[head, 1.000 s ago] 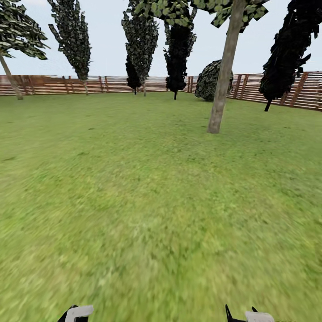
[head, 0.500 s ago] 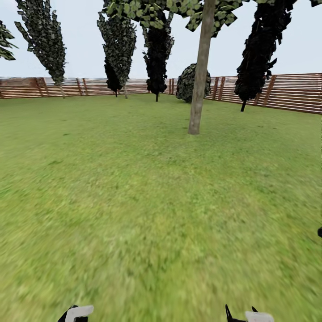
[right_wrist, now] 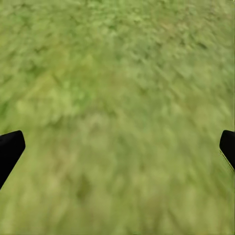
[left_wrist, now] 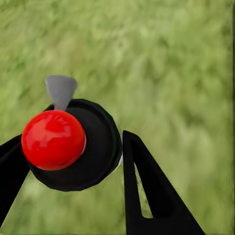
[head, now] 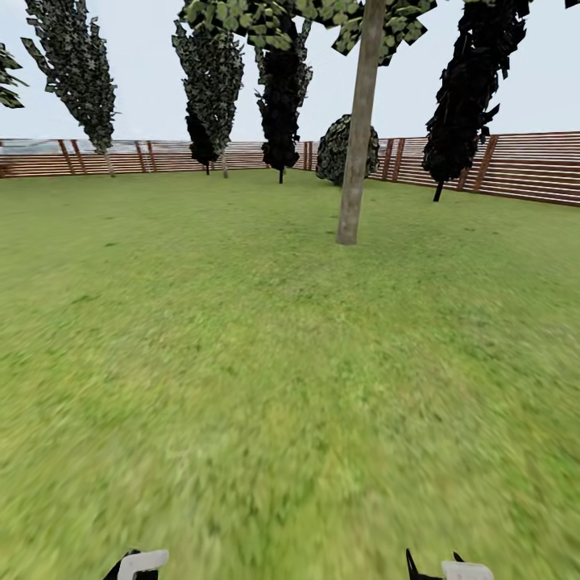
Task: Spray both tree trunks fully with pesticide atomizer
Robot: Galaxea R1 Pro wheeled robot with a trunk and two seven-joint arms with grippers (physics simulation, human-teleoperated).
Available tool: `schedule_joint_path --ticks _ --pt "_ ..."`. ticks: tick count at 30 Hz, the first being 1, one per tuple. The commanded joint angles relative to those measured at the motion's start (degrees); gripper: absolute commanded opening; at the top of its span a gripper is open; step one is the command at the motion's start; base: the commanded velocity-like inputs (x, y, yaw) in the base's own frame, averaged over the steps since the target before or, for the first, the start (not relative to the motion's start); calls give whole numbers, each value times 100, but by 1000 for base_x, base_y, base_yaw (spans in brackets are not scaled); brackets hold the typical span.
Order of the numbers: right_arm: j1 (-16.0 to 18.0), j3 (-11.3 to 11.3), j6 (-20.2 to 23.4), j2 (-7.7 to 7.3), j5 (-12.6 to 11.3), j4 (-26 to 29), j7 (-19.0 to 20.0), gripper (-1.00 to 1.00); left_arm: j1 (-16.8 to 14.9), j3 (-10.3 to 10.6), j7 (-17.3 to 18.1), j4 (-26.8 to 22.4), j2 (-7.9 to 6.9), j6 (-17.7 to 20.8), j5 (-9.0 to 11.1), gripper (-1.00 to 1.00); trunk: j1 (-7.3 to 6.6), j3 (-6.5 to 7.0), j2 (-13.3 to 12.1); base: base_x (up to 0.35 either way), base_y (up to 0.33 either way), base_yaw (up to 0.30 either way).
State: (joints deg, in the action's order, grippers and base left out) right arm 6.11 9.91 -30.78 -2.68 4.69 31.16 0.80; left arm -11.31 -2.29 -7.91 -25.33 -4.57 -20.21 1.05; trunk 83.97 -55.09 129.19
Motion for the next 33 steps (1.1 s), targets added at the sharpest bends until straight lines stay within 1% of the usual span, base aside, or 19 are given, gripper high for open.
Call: schedule_joint_path --ticks 1,11,18,28,33 --pt "4 29 -17 4 49 -5 8 100 -3 1 -9 2 0 -19 9 -100 2 -5 2 285 -136 0" --pt "4 32 -21 4 41 -5 1 100 -3 -3 -9 2 0 -19 9 -100 2 -5 2 287 -133 0" --pt "4 37 -24 4 33 3 -7 100 -3 -90 -9 2 0 -19 9 -100 2 -5 2 291 -130 0" --pt "4 44 -25 1 35 -4 -8 100 -3 -105 -9 2 0 -19 9 -100 2 -5 2 298 -116 0" --pt "4 46 -23 -2 36 -5 -9 100 -3 -105 -9 2 0 -19 9 -100 2 -5 2 313 -84 -99"
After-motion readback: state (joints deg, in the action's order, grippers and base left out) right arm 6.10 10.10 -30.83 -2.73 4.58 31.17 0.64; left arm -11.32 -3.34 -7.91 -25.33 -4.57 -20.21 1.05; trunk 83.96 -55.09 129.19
